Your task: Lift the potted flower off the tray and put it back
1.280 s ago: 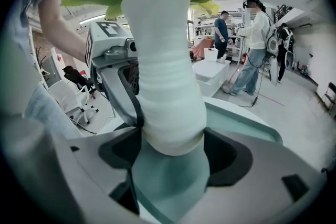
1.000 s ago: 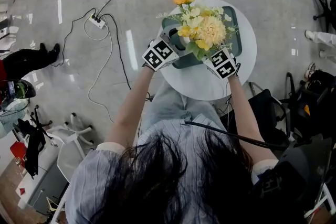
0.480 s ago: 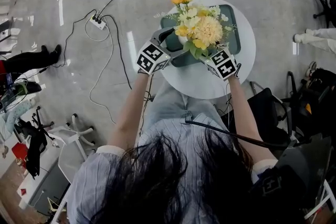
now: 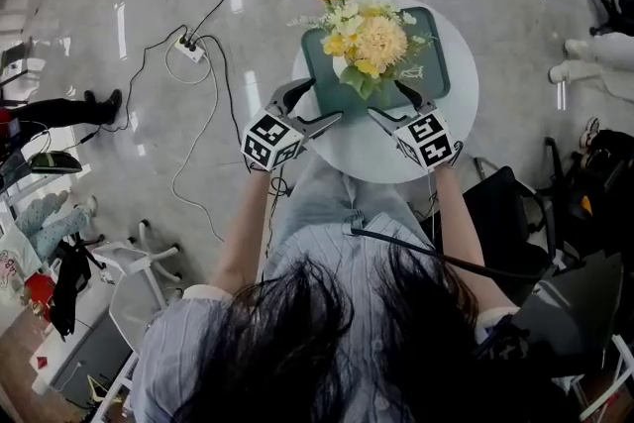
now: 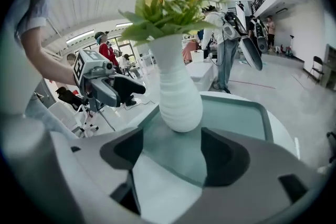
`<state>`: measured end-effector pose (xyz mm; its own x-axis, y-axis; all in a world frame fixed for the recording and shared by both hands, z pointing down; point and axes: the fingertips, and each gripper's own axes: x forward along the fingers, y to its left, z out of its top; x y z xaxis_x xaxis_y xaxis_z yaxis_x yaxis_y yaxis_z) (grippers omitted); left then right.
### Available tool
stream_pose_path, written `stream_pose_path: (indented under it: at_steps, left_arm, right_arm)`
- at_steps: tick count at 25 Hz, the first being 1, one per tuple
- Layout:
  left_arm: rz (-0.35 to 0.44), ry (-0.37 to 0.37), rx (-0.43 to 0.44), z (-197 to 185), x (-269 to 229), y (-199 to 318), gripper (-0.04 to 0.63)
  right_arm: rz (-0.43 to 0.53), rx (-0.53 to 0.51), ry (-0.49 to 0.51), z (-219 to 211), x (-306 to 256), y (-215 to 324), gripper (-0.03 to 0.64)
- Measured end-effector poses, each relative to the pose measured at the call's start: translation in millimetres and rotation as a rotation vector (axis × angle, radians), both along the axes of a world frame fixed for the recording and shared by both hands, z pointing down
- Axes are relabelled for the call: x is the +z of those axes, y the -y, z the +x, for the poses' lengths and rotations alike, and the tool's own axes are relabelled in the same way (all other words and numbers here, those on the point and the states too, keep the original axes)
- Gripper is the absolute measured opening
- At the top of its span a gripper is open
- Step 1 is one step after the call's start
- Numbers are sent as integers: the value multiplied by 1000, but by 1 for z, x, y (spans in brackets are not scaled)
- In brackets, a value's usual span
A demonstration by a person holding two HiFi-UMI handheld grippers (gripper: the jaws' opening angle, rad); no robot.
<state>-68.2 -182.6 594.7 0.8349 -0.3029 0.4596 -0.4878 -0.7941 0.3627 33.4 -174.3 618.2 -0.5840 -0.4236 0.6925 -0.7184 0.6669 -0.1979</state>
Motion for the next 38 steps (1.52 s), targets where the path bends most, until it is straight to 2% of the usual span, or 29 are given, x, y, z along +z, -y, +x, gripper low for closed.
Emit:
stream_pose_path:
  at_steps: [5,10,15,18,21,23,29,38]
  left_arm:
    - [50,-44,-20,6,-31,-18,382]
    - [109,-81,-33,16,-64,-35,251]
    - [144,-65,-73,23,-89,-60,198]
    - [169,-52,-131,18,-106,-70,174]
    - [171,-70,-197,15,-120,-81,141]
    - [163,-91,-229,15,-126,-92,129]
    - [143,-125,-286,19,-124,-117,109]
    - [126,-118,-257,36,-123,-138,108]
  right_arm:
    - [47,8,53,-4,-30,-20,354]
    - [103,1,96,-10,-63,-37,340]
    - [155,31,157,-10,-104,-57,236]
    - [188,23,195,-14,-129,-69,199]
    - [212,12,211,-16,-144,-82,127]
    - [214,10,228,-18,-149,-92,100]
    - [204,-24,256,-21,-147,-116,86]
    - [206,-10,255,-15,-148,-132,86]
